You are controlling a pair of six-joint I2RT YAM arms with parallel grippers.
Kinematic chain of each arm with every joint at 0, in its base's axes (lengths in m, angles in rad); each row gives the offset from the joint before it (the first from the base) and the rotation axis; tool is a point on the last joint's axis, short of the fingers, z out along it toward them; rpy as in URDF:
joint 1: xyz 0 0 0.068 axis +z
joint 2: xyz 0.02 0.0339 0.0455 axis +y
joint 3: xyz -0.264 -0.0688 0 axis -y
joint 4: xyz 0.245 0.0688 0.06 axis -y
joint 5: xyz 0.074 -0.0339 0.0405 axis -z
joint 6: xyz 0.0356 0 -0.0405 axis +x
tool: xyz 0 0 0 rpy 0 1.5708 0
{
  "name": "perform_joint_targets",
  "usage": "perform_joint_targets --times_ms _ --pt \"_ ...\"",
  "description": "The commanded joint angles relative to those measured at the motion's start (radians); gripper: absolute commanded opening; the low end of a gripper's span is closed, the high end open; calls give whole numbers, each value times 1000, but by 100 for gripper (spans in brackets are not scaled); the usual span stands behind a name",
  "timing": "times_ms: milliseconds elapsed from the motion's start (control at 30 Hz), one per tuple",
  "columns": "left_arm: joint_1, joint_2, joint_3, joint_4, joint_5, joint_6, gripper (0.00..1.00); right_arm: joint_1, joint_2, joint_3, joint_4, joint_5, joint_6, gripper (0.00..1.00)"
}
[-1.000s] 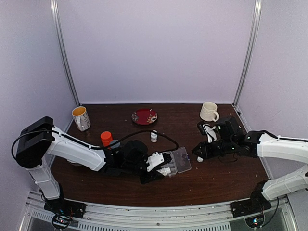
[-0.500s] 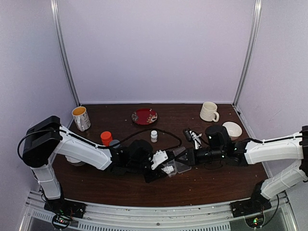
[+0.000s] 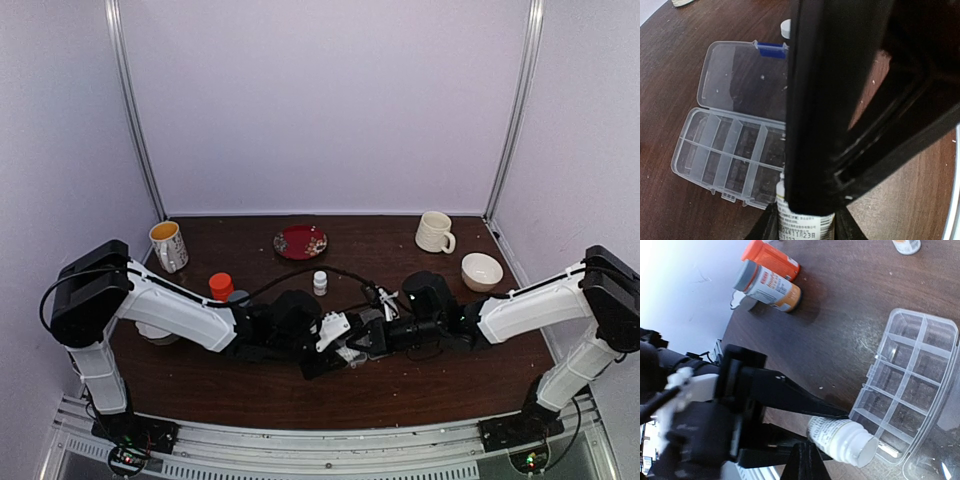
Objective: Sort the pills into containers
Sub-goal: Pour the pill into the compartment of the pill container.
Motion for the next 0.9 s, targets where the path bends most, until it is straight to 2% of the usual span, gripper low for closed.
perform_joint_targets --times_ms 0,167,333,400,467,500,733,800,867 --pt "-2 10 38 -10 -5 -11 0 5 55 40 -81 12 -12 0" --pt "-3 11 42 -13 0 -11 0 5 51 5 29 -25 23 0" --pt "-2 10 42 -14 9 -5 0 5 68 -43 243 -103 97 0" --pt "-3 12 44 -13 10 -4 0 5 98 -25 197 -92 88 0" --pt "-2 13 47 -14 11 -2 0 6 136 32 21 -46 30 0" --pt "-3 13 48 -14 11 -1 0 5 146 42 -10 -43 11 0" --pt "-3 13 55 -23 10 6 0 5 61 -16 129 -67 40 0" --pt "-3 14 58 -24 11 6 0 6 63 -13 110 -56 35 0" --pt "-3 14 63 -32 13 7 0 6 92 26 -14 -17 -2 0"
